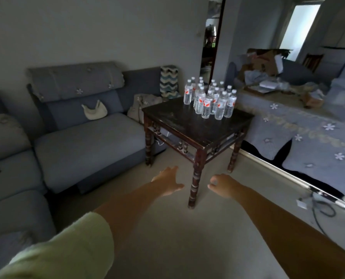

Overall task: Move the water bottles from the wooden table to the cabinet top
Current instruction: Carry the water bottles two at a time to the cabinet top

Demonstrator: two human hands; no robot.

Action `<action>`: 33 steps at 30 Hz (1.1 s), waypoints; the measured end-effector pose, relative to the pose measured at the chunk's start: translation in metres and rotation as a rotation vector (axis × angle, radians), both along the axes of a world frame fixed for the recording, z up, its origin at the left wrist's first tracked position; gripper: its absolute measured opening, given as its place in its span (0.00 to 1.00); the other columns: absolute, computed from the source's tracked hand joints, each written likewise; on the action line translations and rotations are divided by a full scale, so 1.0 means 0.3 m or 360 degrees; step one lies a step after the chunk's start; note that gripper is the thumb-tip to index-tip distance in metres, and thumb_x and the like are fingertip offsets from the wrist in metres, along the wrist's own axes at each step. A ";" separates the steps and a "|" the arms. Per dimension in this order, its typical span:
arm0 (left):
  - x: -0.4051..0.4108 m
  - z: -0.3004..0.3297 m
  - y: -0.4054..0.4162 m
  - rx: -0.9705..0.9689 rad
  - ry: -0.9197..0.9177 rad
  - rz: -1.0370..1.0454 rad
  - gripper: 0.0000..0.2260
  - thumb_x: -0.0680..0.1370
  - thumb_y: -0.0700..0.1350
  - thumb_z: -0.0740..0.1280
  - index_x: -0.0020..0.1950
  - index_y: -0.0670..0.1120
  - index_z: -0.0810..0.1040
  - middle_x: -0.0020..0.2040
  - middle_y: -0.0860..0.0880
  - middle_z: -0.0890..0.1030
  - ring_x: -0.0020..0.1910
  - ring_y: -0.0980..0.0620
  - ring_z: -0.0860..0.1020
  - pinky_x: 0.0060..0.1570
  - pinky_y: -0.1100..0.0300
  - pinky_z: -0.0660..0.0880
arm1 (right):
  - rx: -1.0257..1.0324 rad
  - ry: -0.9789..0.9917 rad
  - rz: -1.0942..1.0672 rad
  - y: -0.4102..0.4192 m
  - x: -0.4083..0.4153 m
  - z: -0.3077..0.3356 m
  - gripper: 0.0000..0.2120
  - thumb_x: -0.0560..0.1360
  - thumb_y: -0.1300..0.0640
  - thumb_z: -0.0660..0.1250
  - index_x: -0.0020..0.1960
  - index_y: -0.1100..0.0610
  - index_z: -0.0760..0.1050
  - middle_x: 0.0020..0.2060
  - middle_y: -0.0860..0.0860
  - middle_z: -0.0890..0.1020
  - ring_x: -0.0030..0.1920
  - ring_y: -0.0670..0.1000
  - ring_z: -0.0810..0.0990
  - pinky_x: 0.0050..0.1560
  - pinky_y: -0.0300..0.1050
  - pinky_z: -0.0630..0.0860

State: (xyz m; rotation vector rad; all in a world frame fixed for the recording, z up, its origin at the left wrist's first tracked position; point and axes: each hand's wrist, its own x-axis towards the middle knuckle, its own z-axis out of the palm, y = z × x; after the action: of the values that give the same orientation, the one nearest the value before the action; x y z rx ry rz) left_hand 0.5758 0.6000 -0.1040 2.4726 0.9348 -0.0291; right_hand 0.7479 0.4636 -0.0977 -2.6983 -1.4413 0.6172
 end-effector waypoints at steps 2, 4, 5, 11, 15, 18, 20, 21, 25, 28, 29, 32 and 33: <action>0.038 -0.009 0.082 -0.0010 0.0009 0.0054 0.35 0.75 0.55 0.69 0.77 0.48 0.57 0.74 0.44 0.63 0.71 0.44 0.65 0.67 0.50 0.67 | 0.0012 0.0038 0.0020 0.076 0.033 -0.020 0.21 0.81 0.49 0.59 0.67 0.61 0.72 0.64 0.59 0.77 0.65 0.58 0.74 0.64 0.48 0.70; 0.091 -0.007 0.169 0.0013 0.0014 0.0092 0.36 0.75 0.55 0.69 0.77 0.47 0.57 0.74 0.43 0.63 0.71 0.43 0.66 0.67 0.50 0.67 | 0.0033 0.0059 0.0031 0.152 0.072 -0.036 0.20 0.81 0.48 0.59 0.65 0.61 0.73 0.62 0.59 0.77 0.64 0.58 0.75 0.62 0.48 0.71; 0.127 -0.002 0.216 0.0035 0.0013 0.0088 0.36 0.75 0.55 0.69 0.77 0.47 0.56 0.74 0.43 0.63 0.71 0.43 0.66 0.67 0.50 0.67 | 0.0041 0.0057 0.0038 0.194 0.101 -0.043 0.20 0.80 0.48 0.60 0.64 0.60 0.74 0.61 0.59 0.78 0.63 0.58 0.76 0.60 0.47 0.71; 0.367 0.003 0.490 0.0085 -0.0031 -0.0085 0.33 0.76 0.54 0.68 0.76 0.48 0.58 0.74 0.43 0.64 0.69 0.43 0.69 0.61 0.52 0.70 | 0.0061 -0.0023 -0.0021 0.472 0.320 -0.036 0.16 0.80 0.48 0.60 0.57 0.59 0.76 0.56 0.57 0.80 0.61 0.57 0.77 0.56 0.43 0.70; 0.520 0.029 0.737 0.0001 -0.0083 -0.0113 0.29 0.75 0.51 0.69 0.72 0.42 0.65 0.69 0.42 0.70 0.66 0.43 0.72 0.60 0.54 0.71 | 0.0067 -0.0016 -0.0133 0.694 0.473 -0.015 0.18 0.80 0.48 0.59 0.61 0.59 0.75 0.57 0.56 0.79 0.60 0.55 0.77 0.57 0.45 0.71; 0.615 0.071 0.944 -0.0004 -0.0111 -0.0111 0.30 0.75 0.52 0.70 0.73 0.43 0.63 0.68 0.42 0.72 0.63 0.43 0.73 0.60 0.54 0.73 | 0.0119 -0.0013 -0.0171 0.850 0.573 0.003 0.17 0.80 0.48 0.59 0.61 0.59 0.74 0.56 0.56 0.79 0.58 0.55 0.77 0.53 0.43 0.71; 0.665 0.076 1.051 0.0008 -0.0152 -0.0066 0.30 0.75 0.52 0.70 0.72 0.44 0.63 0.67 0.41 0.73 0.62 0.43 0.74 0.57 0.57 0.72 | 0.0123 0.0004 -0.0174 0.916 0.613 0.006 0.17 0.81 0.49 0.59 0.61 0.60 0.74 0.56 0.57 0.79 0.58 0.55 0.77 0.54 0.43 0.70; 0.688 0.071 1.089 -0.0003 -0.0149 -0.0061 0.31 0.75 0.52 0.70 0.73 0.44 0.63 0.67 0.41 0.72 0.63 0.43 0.74 0.57 0.57 0.71 | 0.0104 0.0017 -0.0186 0.940 0.632 0.001 0.17 0.81 0.49 0.59 0.62 0.60 0.74 0.57 0.57 0.79 0.59 0.55 0.76 0.56 0.44 0.71; 0.805 0.020 1.209 -0.0065 -0.0072 -0.0156 0.32 0.75 0.54 0.69 0.74 0.46 0.60 0.71 0.42 0.68 0.64 0.43 0.73 0.61 0.53 0.72 | 0.0053 0.0029 -0.0251 1.045 0.749 -0.016 0.19 0.81 0.48 0.59 0.64 0.60 0.73 0.61 0.57 0.77 0.62 0.55 0.75 0.61 0.45 0.70; 0.910 -0.020 1.297 -0.0121 -0.0055 -0.0155 0.33 0.75 0.55 0.69 0.75 0.47 0.59 0.72 0.43 0.67 0.63 0.44 0.74 0.58 0.55 0.72 | 0.0046 0.0012 -0.0236 1.134 0.854 -0.014 0.20 0.81 0.48 0.59 0.66 0.60 0.72 0.63 0.57 0.76 0.64 0.55 0.74 0.64 0.46 0.69; 0.951 -0.033 1.327 -0.0159 -0.0040 -0.0150 0.33 0.76 0.55 0.68 0.75 0.47 0.58 0.72 0.43 0.67 0.62 0.44 0.74 0.56 0.56 0.72 | 0.0031 0.0007 -0.0222 1.168 0.892 -0.017 0.21 0.81 0.48 0.59 0.67 0.60 0.71 0.64 0.57 0.76 0.65 0.56 0.74 0.64 0.46 0.69; 1.076 -0.059 1.420 -0.0201 -0.0018 -0.0150 0.33 0.75 0.56 0.69 0.75 0.48 0.58 0.71 0.43 0.67 0.62 0.45 0.74 0.55 0.56 0.73 | 0.0004 0.0006 -0.0205 1.279 1.024 -0.030 0.20 0.81 0.47 0.58 0.67 0.60 0.71 0.64 0.57 0.76 0.64 0.56 0.74 0.63 0.46 0.69; 1.111 -0.065 1.450 -0.0188 -0.0037 -0.0144 0.33 0.75 0.56 0.69 0.75 0.48 0.59 0.70 0.43 0.67 0.63 0.45 0.73 0.56 0.55 0.72 | 0.0006 0.0014 -0.0205 1.314 1.066 -0.035 0.20 0.81 0.47 0.57 0.66 0.60 0.71 0.63 0.57 0.76 0.64 0.56 0.74 0.63 0.46 0.69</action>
State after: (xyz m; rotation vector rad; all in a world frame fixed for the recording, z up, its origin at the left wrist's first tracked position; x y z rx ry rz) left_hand 0.9090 1.0351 -0.1234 2.3988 0.7880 -0.0832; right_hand 1.0677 0.8578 -0.1082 -2.7540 -1.2528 0.6169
